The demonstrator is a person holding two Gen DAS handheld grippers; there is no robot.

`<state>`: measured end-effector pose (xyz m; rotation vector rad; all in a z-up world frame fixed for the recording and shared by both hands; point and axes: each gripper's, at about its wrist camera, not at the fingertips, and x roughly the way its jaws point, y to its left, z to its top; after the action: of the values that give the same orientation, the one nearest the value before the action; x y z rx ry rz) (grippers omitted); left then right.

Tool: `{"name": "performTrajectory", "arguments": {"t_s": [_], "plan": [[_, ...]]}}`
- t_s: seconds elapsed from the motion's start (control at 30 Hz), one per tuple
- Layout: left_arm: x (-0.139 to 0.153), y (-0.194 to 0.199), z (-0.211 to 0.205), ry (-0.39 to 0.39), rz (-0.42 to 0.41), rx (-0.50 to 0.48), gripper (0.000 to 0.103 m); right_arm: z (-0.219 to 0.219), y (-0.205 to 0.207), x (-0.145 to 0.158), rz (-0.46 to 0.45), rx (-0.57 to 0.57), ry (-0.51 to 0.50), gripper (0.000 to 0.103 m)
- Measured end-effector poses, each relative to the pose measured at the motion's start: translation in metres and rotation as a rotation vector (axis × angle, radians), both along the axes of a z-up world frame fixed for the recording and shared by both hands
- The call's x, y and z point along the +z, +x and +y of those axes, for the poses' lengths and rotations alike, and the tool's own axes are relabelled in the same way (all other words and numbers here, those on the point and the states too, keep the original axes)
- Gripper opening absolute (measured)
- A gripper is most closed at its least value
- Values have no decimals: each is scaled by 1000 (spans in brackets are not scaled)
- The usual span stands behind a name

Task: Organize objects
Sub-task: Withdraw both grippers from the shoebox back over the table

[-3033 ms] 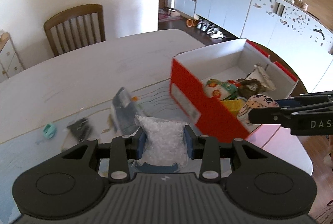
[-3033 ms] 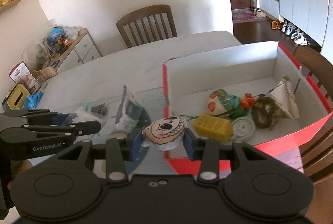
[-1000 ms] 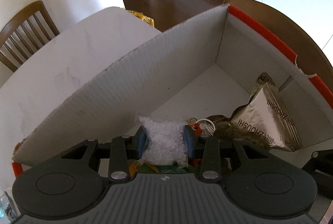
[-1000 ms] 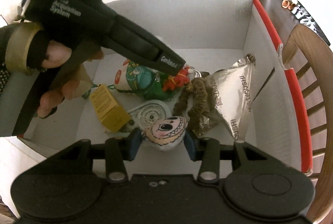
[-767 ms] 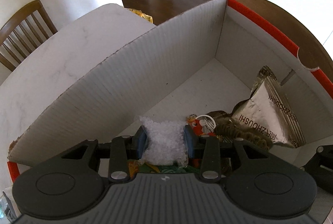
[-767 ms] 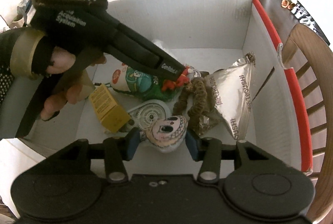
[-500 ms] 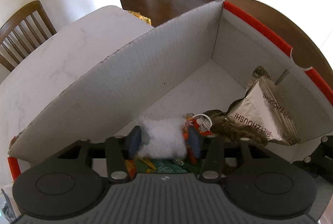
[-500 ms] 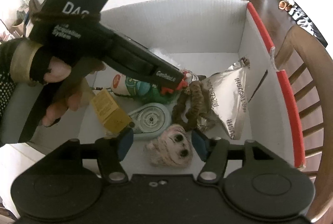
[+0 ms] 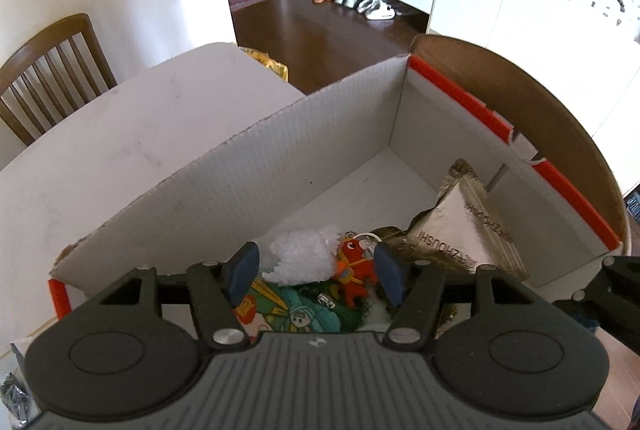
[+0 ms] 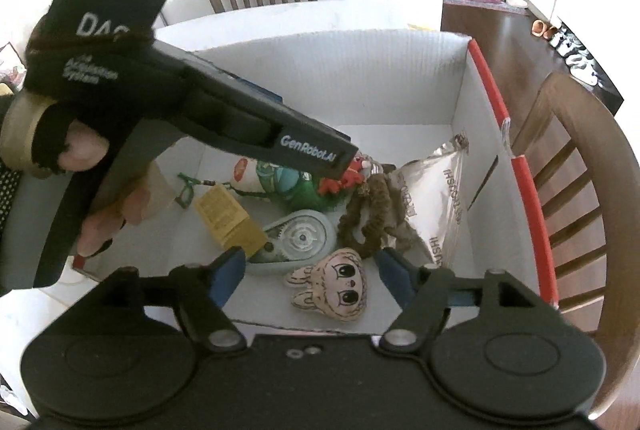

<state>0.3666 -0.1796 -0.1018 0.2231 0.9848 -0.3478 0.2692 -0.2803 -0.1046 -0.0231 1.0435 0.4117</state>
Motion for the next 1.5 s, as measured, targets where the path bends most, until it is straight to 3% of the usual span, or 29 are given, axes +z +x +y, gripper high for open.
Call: {"name": "performTrajectory", "arguments": {"t_s": [0.13, 0.53, 0.77, 0.9, 1.13, 1.5], "plan": [[12, -11, 4, -19, -32, -4, 72, -2, -6, 7, -19, -3, 4, 79], [48, -39, 25, -100, -115, 2, 82, 3, -24, 31, -98, -1, 15, 97], [67, -64, 47, -151, -136, 12, 85, 9, -38, 47, -143, -22, 28, 98], [75, -80, 63, -171, -153, 10, 103, 14, -46, 56, -156, -27, 43, 99], [83, -104, 104, -207, -173, 70, 103, 30, -59, 68, -171, -39, 62, 99], [76, -137, 185, -197, -164, 159, 103, 79, -67, 72, -185, -28, 81, 99]]}}
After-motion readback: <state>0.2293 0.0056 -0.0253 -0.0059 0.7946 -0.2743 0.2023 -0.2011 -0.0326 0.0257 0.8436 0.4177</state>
